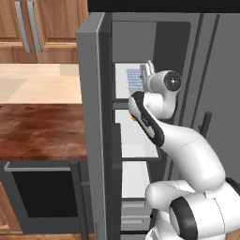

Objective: Open the freezer door, pick up the ice cube tray from the freezer, and place it on the dining counter.

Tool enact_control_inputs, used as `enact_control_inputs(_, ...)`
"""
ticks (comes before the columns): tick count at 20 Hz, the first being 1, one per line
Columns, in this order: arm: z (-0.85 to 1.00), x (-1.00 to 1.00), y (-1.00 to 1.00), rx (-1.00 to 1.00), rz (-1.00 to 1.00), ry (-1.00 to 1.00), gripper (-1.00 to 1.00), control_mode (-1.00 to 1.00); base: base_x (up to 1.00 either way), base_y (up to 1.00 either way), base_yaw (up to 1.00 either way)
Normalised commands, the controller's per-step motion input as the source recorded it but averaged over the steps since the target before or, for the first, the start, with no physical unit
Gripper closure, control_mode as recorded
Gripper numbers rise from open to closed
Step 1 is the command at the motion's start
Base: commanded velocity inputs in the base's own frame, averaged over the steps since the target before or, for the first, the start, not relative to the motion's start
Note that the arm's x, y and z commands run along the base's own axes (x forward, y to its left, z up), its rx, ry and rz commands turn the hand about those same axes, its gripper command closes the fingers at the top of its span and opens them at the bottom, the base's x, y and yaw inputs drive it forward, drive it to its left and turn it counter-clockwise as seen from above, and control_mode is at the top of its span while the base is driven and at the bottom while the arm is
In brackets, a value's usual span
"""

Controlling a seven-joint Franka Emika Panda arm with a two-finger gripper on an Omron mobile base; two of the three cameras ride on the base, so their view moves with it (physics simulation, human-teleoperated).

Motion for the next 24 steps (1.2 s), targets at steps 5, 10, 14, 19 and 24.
enact_control_inputs(5,0.00,0.11,0.00,0.00,0.00,0.00,-1.00,-1.00,0.00,0.00,0.00)
enact_control_inputs(10,0.00,0.08,0.00,0.00,0.00,0.00,-1.00,-1.00,0.00,0.00,0.00)
enact_control_inputs(14,0.00,0.01,0.00,0.00,0.00,0.00,-1.00,-1.00,0.00,0.00,0.00)
enact_control_inputs(19,0.00,0.00,0.00,0.00,0.00,0.00,-1.00,-1.00,0.00,0.00,0.00)
enact_control_inputs(24,0.00,0.00,0.00,0.00,0.00,0.00,-1.00,-1.00,0.00,0.00,0.00)
